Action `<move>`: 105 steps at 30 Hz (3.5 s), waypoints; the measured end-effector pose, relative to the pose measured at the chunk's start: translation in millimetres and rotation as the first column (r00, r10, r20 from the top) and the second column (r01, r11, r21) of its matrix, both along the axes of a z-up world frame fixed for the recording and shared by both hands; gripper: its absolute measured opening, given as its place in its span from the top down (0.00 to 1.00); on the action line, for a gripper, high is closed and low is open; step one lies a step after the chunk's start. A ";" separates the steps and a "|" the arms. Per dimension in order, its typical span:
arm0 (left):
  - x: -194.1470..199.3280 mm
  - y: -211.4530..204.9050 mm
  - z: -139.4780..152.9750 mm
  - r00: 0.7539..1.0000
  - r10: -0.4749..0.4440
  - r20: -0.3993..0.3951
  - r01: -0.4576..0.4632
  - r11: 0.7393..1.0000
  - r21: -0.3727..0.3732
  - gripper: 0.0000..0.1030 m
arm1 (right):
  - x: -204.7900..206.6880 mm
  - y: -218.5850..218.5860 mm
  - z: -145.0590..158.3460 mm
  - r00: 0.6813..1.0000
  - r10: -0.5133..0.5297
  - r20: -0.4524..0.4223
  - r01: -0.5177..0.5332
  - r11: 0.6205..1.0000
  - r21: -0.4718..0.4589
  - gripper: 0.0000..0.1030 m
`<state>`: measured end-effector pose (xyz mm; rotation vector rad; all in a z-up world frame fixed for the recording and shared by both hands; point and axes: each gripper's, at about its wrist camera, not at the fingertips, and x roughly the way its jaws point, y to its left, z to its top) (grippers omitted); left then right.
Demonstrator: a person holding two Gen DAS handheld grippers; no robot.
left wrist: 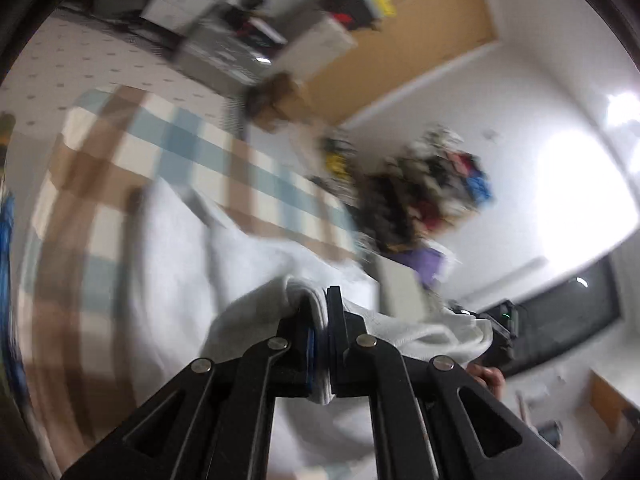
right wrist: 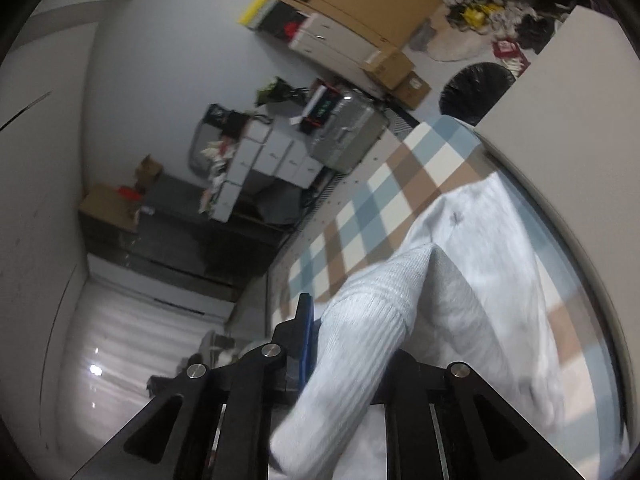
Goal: Fold large clothes
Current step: 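Fold the held hem and cuff over the sweatshirt body with both grippers, then lay the held fabric down and open both grippers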
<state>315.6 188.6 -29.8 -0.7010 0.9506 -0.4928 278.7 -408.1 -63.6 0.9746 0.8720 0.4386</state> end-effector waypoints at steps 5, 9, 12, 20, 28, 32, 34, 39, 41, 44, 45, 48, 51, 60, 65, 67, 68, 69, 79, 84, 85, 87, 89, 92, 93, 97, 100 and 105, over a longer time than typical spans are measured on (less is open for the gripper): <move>41.4 14.3 -69.2 0.967 0.084 -0.240 -0.064 0.994 0.089 0.78 | 75.1 -1.1 -69.0 0.994 -0.003 -0.111 -0.009 0.994 -0.110 0.36; 21.0 35.0 -60.1 0.985 0.071 -0.158 -0.060 0.996 0.073 0.19 | 71.5 -6.5 -87.4 0.997 0.048 -0.055 -0.058 0.978 -0.199 0.35; -3.0 35.2 -43.9 0.992 0.113 -0.059 -0.097 0.969 0.229 0.17 | 59.7 5.0 -80.9 0.988 0.155 -0.005 -0.143 0.897 -0.418 0.27; 13.5 -3.3 -112.2 0.964 -0.046 -0.263 0.146 0.915 0.376 0.18 | 74.9 61.8 -110.7 0.902 0.412 -0.128 -0.368 0.582 -0.725 0.25; -8.2 -46.8 -112.2 0.955 -0.113 -0.275 0.260 0.765 0.589 0.77 | 105.2 86.2 -136.5 0.875 0.435 -0.212 -0.396 0.391 -0.831 0.79; -19.0 -45.7 -94.0 0.971 -0.103 -0.216 0.214 0.776 0.594 0.92 | 93.9 77.4 -117.6 0.883 0.445 -0.149 -0.363 0.447 -0.818 0.94; -26.7 -43.9 -83.1 0.976 -0.112 -0.185 0.203 0.773 0.601 0.94 | 84.3 69.0 -97.5 0.902 0.427 -0.056 -0.287 0.500 -0.817 0.95; -38.3 -46.6 -64.6 0.984 -0.127 -0.125 0.178 0.738 0.651 0.97 | 49.0 59.8 -48.6 0.903 0.406 0.140 -0.133 0.574 -0.808 0.95; -41.0 -53.2 -63.0 0.987 -0.128 -0.096 0.159 0.719 0.677 0.97 | 34.5 55.4 -32.1 0.901 0.382 0.207 -0.075 0.605 -0.792 0.95; -32.8 -60.3 -65.8 0.986 -0.141 -0.087 0.160 0.677 0.718 0.97 | 22.5 46.1 -14.2 0.895 0.338 0.290 0.001 0.649 -0.761 0.95; -33.0 -62.8 -71.0 0.985 -0.150 -0.081 0.161 0.666 0.729 0.97 | 20.5 44.0 -10.7 0.892 0.335 0.303 0.005 0.663 -0.748 0.95; -18.5 -62.4 -92.7 0.982 -0.159 -0.097 0.181 0.687 0.704 0.97 | 21.7 46.3 -15.8 0.896 0.331 0.296 0.001 0.666 -0.746 0.95; -16.3 -52.3 -100.9 0.985 -0.130 -0.111 0.171 0.742 0.648 0.97 | 25.3 46.9 -33.2 0.910 0.331 0.251 -0.031 0.656 -0.754 0.95; -27.6 -72.4 -102.2 0.983 -0.173 -0.064 0.168 0.695 0.699 0.84 | 36.9 59.3 -90.5 0.931 0.355 0.088 -0.183 0.660 -0.728 0.90; -17.9 -75.0 -106.4 0.981 -0.188 -0.051 0.168 0.684 0.710 0.83 | 51.3 64.0 -102.6 0.939 0.342 0.044 -0.204 0.654 -0.729 0.83; -11.5 -73.6 -111.5 0.981 -0.180 -0.072 0.179 0.699 0.693 0.82 | 56.5 64.1 -110.3 0.945 0.327 0.020 -0.210 0.653 -0.728 0.77; -6.3 -72.3 -114.7 0.980 -0.181 -0.083 0.189 0.710 0.679 0.81 | 59.7 64.6 -113.5 0.946 0.324 0.004 -0.219 0.648 -0.730 0.73; -3.5 -71.8 -117.1 0.978 -0.186 -0.090 0.198 0.717 0.668 0.81 | 64.9 65.1 -117.9 0.946 0.324 -0.025 -0.238 0.638 -0.733 0.61; -31.7 -53.7 -78.7 0.986 -0.161 0.037 0.102 0.771 0.629 0.99 | 51.3 58.4 -96.5 0.944 0.322 0.071 -0.164 0.644 -0.747 0.94; -52.5 -66.6 -34.9 0.970 -0.181 0.163 0.019 0.725 0.688 0.99 | 18.0 48.1 -49.4 0.925 0.294 0.240 -0.024 0.676 -0.737 0.95; -49.5 -71.3 -28.9 0.966 -0.186 0.178 0.009 0.716 0.698 0.99 | 16.2 46.5 -43.8 0.922 0.286 0.260 -0.003 0.679 -0.734 0.95; -35.5 -80.8 -23.9 0.963 -0.209 0.172 0.024 0.699 0.715 0.99 | 14.0 41.4 -29.4 0.913 0.259 0.316 0.059 0.682 -0.729 0.95; -12.7 -84.1 -26.5 0.962 -0.203 0.180 0.007 0.682 0.732 0.99 | 23.4 37.7 -19.8 0.912 0.221 0.347 0.111 0.680 -0.725 0.95; 19.1 -72.6 -47.6 0.981 -0.129 0.142 -0.001 0.740 0.673 0.99 | 50.7 26.2 -27.4 0.940 0.124 0.318 0.146 0.695 -0.704 0.95; 32.2 -70.1 -62.7 0.989 -0.108 0.097 0.015 0.742 0.670 0.99 | 63.4 23.0 -38.6 0.954 0.105 0.282 0.133 0.693 -0.708 0.94; 62.3 -61.8 -129.3 0.995 -0.034 -0.096 0.087 0.767 0.635 0.92 | 109.2 33.9 -113.8 0.996 0.088 0.007 -0.050 0.619 -0.784 0.93; 54.7 -59.6 -129.0 0.995 -0.020 -0.099 0.078 0.774 0.628 0.86 | 112.2 48.3 -136.6 0.992 0.119 -0.041 -0.099 0.541 -0.835 0.88; 10.0 -52.5 -72.3 0.998 0.060 0.022 -0.058 0.688 0.724 0.64 | 82.2 49.3 -99.6 0.994 0.106 -0.024 -0.072 0.471 -0.879 0.66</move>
